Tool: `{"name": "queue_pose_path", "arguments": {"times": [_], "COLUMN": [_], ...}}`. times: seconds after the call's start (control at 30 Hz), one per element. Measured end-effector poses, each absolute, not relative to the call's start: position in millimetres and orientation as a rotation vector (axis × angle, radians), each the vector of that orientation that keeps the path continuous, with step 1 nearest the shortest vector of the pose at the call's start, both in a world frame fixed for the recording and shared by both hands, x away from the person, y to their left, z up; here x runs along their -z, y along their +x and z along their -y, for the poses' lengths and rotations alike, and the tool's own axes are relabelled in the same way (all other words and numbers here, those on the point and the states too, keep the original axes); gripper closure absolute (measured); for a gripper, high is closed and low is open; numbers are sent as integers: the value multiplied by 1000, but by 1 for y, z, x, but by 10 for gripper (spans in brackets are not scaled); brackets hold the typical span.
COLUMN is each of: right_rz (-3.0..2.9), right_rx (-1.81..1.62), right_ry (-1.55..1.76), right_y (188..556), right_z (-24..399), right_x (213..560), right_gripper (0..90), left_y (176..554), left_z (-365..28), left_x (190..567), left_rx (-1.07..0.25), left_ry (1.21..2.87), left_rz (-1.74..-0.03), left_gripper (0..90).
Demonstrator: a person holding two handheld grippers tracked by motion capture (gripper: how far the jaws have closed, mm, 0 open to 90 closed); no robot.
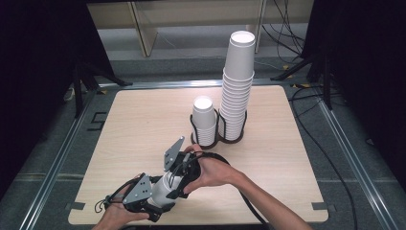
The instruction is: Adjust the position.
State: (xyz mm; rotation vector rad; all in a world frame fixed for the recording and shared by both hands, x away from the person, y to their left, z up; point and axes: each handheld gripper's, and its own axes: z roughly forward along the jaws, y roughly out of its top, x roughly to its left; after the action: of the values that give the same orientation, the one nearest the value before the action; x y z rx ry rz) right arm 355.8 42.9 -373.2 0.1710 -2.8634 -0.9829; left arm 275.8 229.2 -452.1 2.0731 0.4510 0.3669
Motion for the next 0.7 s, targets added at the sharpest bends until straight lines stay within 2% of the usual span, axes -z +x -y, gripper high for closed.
{"name": "queue_pose_path", "arguments": {"times": [0.3,0.7], "right_rz": [2853,2842], "right_rx": [1054,1178], "right_ry": [166,11], "right_y": [352,351], "right_z": [-38,-12], "right_x": [368,355], "right_gripper": [234,236], "left_y": [278,280], "left_z": [-231,-239], "left_x": [453,449], "left_rx": [-365,-351], "left_ry": [1996,1891], "left_rz": [-462,-498], "left_gripper": [65,85]}}
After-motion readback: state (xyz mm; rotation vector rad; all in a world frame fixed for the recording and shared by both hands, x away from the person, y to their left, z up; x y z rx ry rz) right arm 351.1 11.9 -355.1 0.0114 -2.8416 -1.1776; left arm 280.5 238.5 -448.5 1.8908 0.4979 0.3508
